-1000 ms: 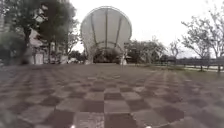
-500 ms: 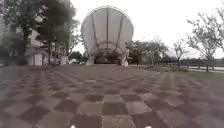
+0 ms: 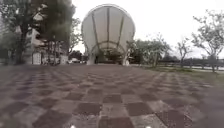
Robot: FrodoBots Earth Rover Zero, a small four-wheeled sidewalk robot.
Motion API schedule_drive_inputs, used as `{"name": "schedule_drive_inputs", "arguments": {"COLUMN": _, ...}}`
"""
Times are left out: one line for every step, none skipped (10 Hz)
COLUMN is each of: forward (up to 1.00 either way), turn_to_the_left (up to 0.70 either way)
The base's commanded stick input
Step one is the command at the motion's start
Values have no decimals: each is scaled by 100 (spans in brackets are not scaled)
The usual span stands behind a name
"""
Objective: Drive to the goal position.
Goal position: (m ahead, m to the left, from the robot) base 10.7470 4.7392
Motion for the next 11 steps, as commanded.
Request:
{"name": "schedule_drive_inputs", "arguments": {"forward": 85, "turn_to_the_left": 0}}
{"name": "schedule_drive_inputs", "arguments": {"forward": 85, "turn_to_the_left": 0}}
{"name": "schedule_drive_inputs", "arguments": {"forward": 85, "turn_to_the_left": 0}}
{"name": "schedule_drive_inputs", "arguments": {"forward": 85, "turn_to_the_left": 0}}
{"name": "schedule_drive_inputs", "arguments": {"forward": 85, "turn_to_the_left": 0}}
{"name": "schedule_drive_inputs", "arguments": {"forward": 85, "turn_to_the_left": 0}}
{"name": "schedule_drive_inputs", "arguments": {"forward": 85, "turn_to_the_left": 0}}
{"name": "schedule_drive_inputs", "arguments": {"forward": 85, "turn_to_the_left": 0}}
{"name": "schedule_drive_inputs", "arguments": {"forward": 85, "turn_to_the_left": 0}}
{"name": "schedule_drive_inputs", "arguments": {"forward": 85, "turn_to_the_left": 0}}
{"name": "schedule_drive_inputs", "arguments": {"forward": 85, "turn_to_the_left": 0}}
